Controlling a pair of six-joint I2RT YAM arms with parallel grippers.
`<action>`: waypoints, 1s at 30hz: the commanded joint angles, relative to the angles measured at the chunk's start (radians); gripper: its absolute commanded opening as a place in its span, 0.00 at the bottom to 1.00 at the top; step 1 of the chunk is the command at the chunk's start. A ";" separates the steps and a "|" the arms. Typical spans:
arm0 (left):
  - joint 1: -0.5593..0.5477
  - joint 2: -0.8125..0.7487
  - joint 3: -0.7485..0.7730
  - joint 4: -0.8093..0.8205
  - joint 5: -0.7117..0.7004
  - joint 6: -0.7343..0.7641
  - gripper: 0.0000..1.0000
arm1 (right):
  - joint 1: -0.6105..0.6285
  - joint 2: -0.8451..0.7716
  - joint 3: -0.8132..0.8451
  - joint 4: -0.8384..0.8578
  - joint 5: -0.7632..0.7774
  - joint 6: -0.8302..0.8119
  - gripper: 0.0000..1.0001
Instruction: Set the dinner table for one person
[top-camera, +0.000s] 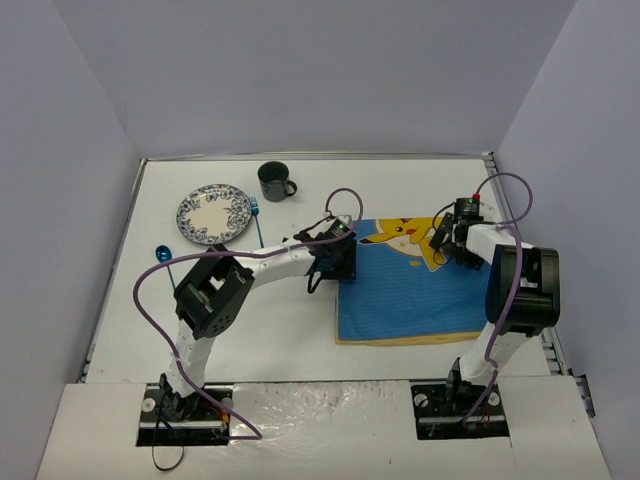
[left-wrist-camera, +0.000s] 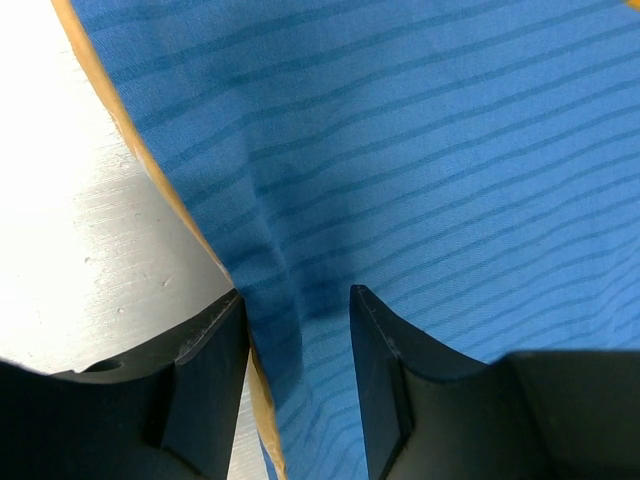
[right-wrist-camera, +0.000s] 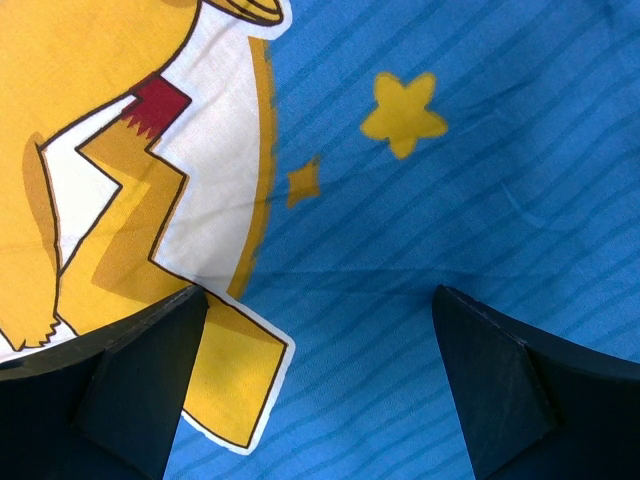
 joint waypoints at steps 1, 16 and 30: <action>0.011 0.057 -0.042 -0.094 -0.007 -0.019 0.38 | -0.008 0.027 -0.016 -0.071 0.006 -0.015 0.92; 0.038 -0.051 -0.079 -0.151 -0.123 -0.020 0.61 | -0.007 -0.051 -0.011 -0.081 0.018 -0.010 0.93; 0.044 -0.352 -0.212 0.080 -0.031 0.094 0.52 | 0.012 -0.274 -0.001 -0.092 -0.064 -0.019 0.94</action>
